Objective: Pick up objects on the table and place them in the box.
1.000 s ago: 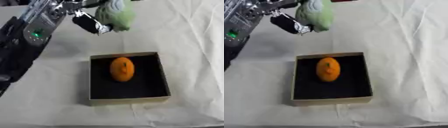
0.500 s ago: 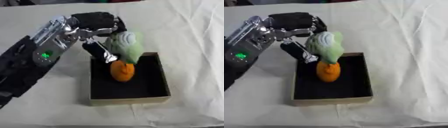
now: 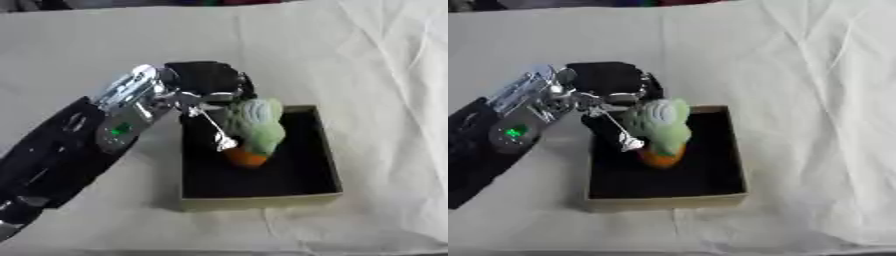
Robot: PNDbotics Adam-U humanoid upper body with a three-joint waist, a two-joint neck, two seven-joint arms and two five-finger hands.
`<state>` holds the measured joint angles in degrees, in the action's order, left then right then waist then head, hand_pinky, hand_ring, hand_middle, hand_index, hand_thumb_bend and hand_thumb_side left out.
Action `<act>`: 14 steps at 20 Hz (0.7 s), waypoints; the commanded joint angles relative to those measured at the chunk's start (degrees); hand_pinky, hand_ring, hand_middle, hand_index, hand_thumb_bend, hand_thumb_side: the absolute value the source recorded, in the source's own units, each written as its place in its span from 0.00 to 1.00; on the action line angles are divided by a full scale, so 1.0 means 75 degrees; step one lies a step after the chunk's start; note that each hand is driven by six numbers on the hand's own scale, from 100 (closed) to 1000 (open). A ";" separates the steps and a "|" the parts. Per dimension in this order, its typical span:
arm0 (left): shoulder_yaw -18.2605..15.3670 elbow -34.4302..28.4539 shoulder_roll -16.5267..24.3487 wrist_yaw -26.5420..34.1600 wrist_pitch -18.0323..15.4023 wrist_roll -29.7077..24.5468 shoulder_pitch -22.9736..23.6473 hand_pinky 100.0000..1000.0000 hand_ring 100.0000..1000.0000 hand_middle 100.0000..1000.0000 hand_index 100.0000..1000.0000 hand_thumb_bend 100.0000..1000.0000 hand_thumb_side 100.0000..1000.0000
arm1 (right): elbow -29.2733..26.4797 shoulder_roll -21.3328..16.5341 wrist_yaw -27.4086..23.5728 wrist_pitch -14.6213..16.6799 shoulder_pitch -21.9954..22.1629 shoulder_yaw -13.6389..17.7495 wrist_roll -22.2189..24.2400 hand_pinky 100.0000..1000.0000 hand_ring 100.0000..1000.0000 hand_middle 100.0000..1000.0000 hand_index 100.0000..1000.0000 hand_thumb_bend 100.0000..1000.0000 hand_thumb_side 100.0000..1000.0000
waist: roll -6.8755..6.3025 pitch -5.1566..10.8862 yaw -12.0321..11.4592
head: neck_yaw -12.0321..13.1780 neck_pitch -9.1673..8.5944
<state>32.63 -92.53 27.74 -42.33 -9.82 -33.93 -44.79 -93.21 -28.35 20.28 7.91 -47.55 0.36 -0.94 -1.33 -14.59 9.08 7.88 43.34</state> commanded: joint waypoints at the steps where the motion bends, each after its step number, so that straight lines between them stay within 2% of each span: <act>1: 0.0132 0.0254 -0.0043 -0.0358 -0.0234 0.0064 0.0054 0.62 0.52 0.50 0.68 0.00 0.38 | -0.0099 -0.0107 -0.0022 -0.0013 -0.0104 0.0097 -0.0013 0.83 0.86 0.74 0.79 0.00 0.80 | 0.0028 0.0125 0.0007 | 0.0016 0.0077; 3: 0.0166 0.0317 -0.0072 -0.0580 -0.0351 0.0082 0.0080 0.64 0.54 0.53 0.71 0.01 0.41 | -0.0104 -0.0103 -0.0021 -0.0010 -0.0104 0.0097 -0.0007 0.83 0.86 0.74 0.79 0.00 0.80 | 0.0027 0.0129 0.0005 | 0.0019 0.0084; 5: 0.0179 0.0313 -0.0063 -0.0811 -0.0448 0.0078 0.0106 0.67 0.57 0.57 0.75 0.13 0.46 | -0.0105 -0.0101 -0.0020 -0.0009 -0.0101 0.0100 -0.0004 0.83 0.86 0.74 0.79 0.00 0.80 | 0.0025 0.0137 0.0002 | 0.0012 0.0090; 6: 0.0180 0.0286 -0.0044 -0.0936 -0.0491 0.0059 0.0115 0.70 0.61 0.62 0.78 0.23 0.50 | -0.0106 -0.0100 -0.0019 -0.0009 -0.0100 0.0103 -0.0006 0.83 0.86 0.74 0.79 0.00 0.80 | 0.0023 0.0142 0.0000 | 0.0007 0.0094; 8: 0.0157 0.0163 0.0020 -0.1252 -0.0583 0.0022 0.0124 0.73 0.65 0.66 0.81 0.31 0.55 | -0.0111 -0.0101 -0.0017 -0.0011 -0.0095 0.0106 -0.0011 0.83 0.86 0.74 0.79 0.00 0.79 | 0.0020 0.0153 -0.0006 | -0.0004 0.0101; 11: 0.0087 -0.0122 0.0127 -0.1500 -0.0692 0.0037 0.0150 0.75 0.68 0.69 0.83 0.35 0.59 | -0.0105 -0.0106 -0.0008 -0.0019 -0.0081 0.0108 -0.0015 0.83 0.86 0.74 0.79 0.00 0.79 | 0.0018 0.0169 -0.0020 | -0.0021 0.0103; 13: 0.0059 -0.0325 0.0199 -0.1545 -0.0757 0.0047 0.0154 0.78 0.71 0.73 0.86 0.44 0.65 | -0.0100 -0.0103 -0.0003 -0.0022 -0.0071 0.0108 -0.0011 0.83 0.86 0.74 0.79 0.00 0.80 | 0.0018 0.0179 -0.0028 | -0.0032 0.0104; 14: 0.0044 -0.0420 0.0231 -0.1555 -0.0782 0.0045 0.0152 0.79 0.75 0.75 0.88 0.56 0.70 | -0.0097 -0.0101 -0.0001 -0.0023 -0.0067 0.0107 -0.0007 0.83 0.86 0.74 0.79 0.00 0.79 | 0.0018 0.0184 -0.0031 | -0.0035 0.0104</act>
<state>32.84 -94.93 27.72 -53.31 -15.23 -33.32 -43.52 -93.22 -28.05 20.27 7.87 -47.33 0.53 -0.92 -1.34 -14.20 8.89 7.75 43.79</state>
